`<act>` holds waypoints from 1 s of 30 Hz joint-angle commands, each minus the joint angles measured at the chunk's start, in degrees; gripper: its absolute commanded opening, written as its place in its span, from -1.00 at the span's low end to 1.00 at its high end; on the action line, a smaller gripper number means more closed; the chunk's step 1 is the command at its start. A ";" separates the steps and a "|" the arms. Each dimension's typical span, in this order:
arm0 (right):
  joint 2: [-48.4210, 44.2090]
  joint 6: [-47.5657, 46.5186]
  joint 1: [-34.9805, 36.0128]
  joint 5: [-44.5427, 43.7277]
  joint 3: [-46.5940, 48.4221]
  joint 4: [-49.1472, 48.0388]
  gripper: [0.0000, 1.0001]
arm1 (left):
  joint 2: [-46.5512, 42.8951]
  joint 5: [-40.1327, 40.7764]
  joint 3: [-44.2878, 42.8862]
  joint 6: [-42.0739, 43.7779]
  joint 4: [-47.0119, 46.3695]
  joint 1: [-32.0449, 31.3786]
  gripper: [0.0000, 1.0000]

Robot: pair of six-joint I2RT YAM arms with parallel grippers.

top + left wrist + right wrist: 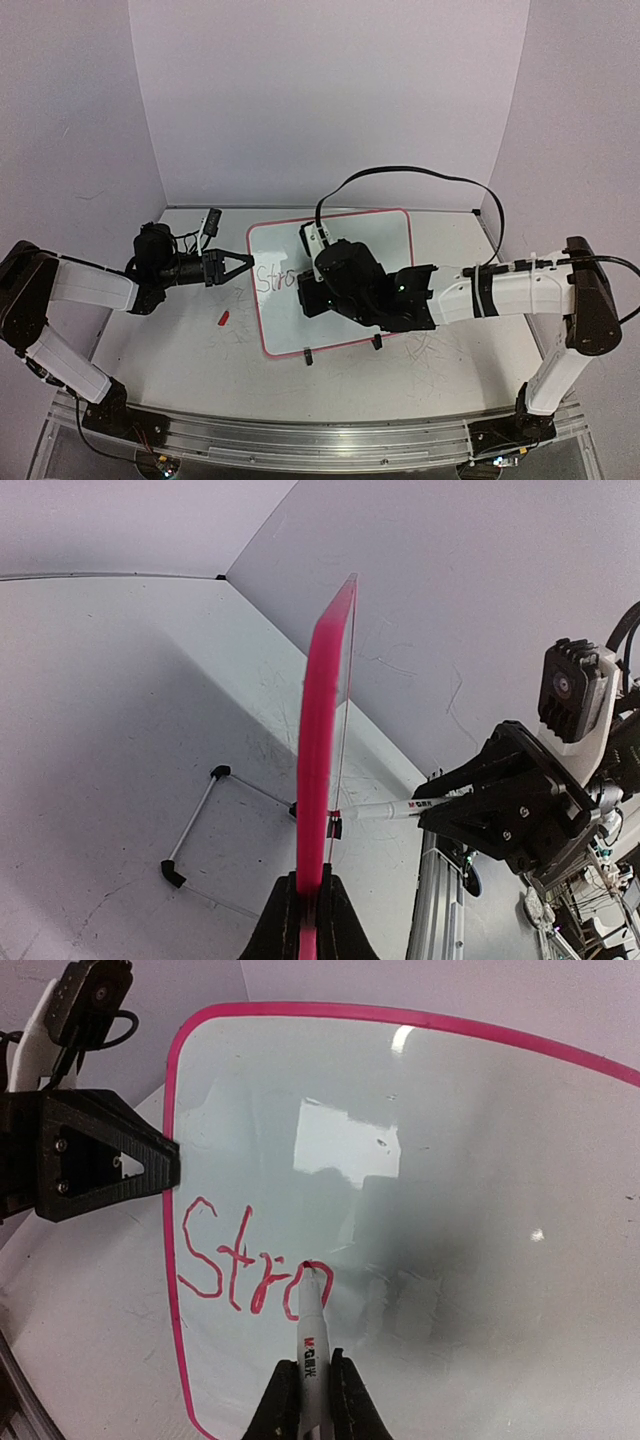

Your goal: Write a sentence on the whiteboard

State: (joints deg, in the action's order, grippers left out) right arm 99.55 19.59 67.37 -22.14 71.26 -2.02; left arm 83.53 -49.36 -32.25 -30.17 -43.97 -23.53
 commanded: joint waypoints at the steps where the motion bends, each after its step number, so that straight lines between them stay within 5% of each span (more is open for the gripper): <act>1: 1.24 -0.28 -0.68 1.37 0.75 0.18 -1.00 | -0.82 -2.33 -2.30 0.20 -0.92 -0.76 -1.00; 10: -7.13 -1.25 -1.25 2.27 -5.75 -5.87 -1.00 | -0.91 -2.23 -2.12 0.29 -0.78 -0.76 -1.00; 30: -3.63 -0.78 -1.90 1.86 -3.66 -5.00 -1.00 | -0.91 -2.26 -2.12 0.47 -0.73 -0.78 -1.00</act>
State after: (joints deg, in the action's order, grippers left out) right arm 95.15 18.37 65.43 -19.20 65.95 -6.17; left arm 83.53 -49.84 -32.27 -30.00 -44.03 -23.53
